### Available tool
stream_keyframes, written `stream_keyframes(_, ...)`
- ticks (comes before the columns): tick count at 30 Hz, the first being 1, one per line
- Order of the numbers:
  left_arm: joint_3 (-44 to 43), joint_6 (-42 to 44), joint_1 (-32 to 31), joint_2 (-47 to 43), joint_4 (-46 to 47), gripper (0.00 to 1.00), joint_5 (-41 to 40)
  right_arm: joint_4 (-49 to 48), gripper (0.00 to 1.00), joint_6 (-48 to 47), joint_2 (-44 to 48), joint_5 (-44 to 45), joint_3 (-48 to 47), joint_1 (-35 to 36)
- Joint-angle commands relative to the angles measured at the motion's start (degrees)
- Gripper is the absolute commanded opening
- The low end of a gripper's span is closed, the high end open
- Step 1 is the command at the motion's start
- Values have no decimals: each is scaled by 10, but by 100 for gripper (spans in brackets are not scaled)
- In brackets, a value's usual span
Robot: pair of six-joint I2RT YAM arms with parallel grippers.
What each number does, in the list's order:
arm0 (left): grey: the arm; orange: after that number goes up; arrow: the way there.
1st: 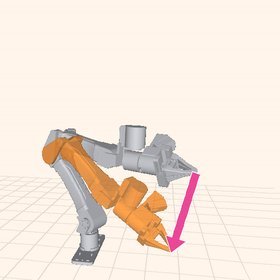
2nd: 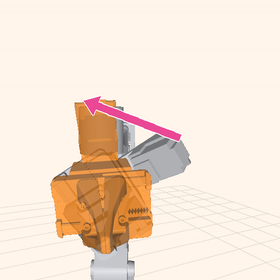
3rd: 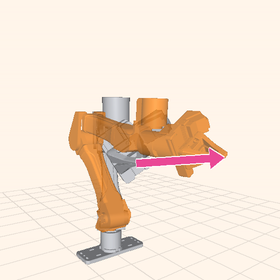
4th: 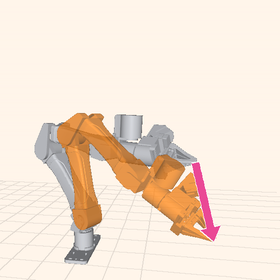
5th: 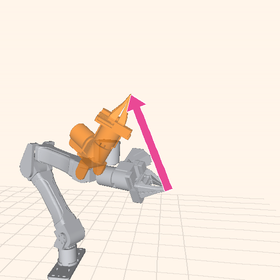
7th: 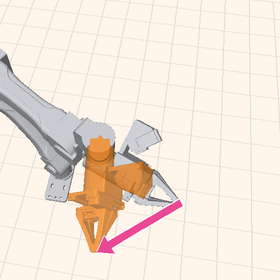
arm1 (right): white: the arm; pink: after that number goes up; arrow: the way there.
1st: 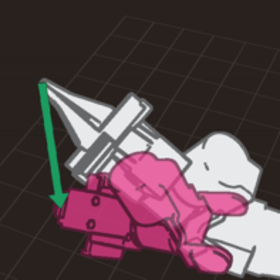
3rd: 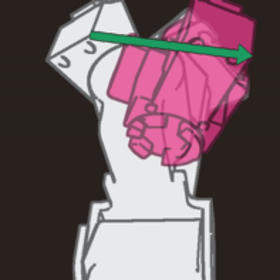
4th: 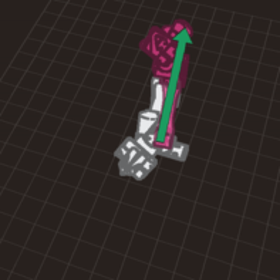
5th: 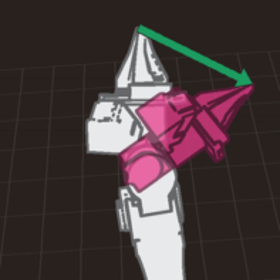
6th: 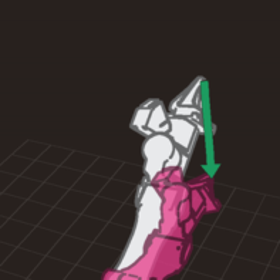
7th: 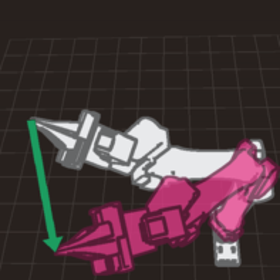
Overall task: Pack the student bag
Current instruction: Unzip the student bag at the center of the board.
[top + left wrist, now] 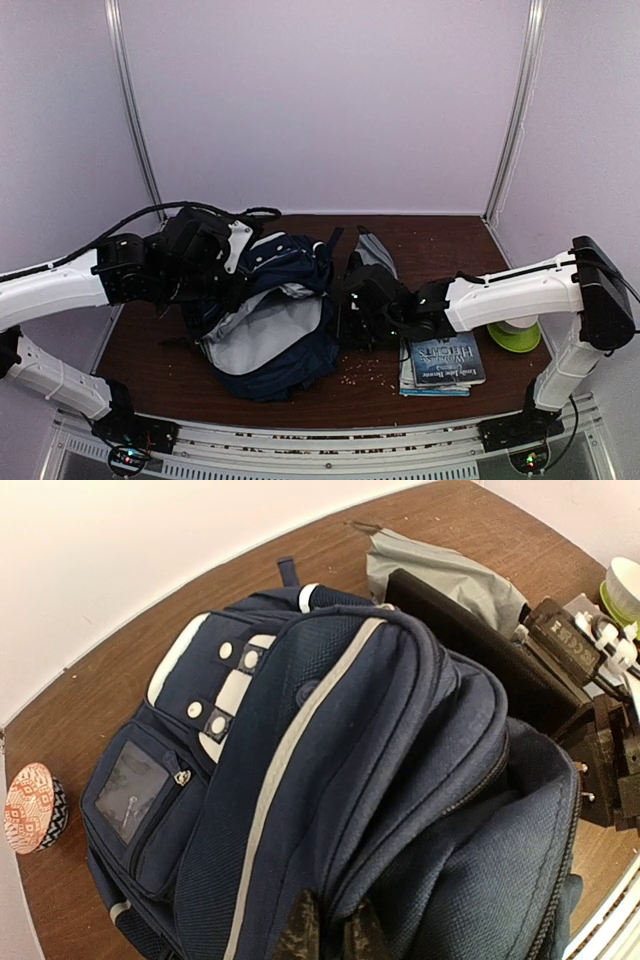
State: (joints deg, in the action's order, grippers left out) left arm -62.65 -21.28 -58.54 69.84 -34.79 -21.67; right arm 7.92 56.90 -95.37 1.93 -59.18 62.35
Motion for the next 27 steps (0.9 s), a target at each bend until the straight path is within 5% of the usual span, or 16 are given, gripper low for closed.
stream_keyframes(1, -10, -24, 2, -50, 41, 0, -45, -9, 9, -5, -3, 5, -6, -4)
stream_keyframes(8, -10, -46, 2, -83, -1, 0, -105, -2, 0, -26, -4, 23, 4, -20)
stream_keyframes(18, -7, -89, 8, -67, -6, 0, -119, 24, 0, -96, -55, 6, -69, -75)
stream_keyframes(27, -75, -156, 54, 48, 2, 0, -116, 72, 34, -157, -21, -19, -121, -84)
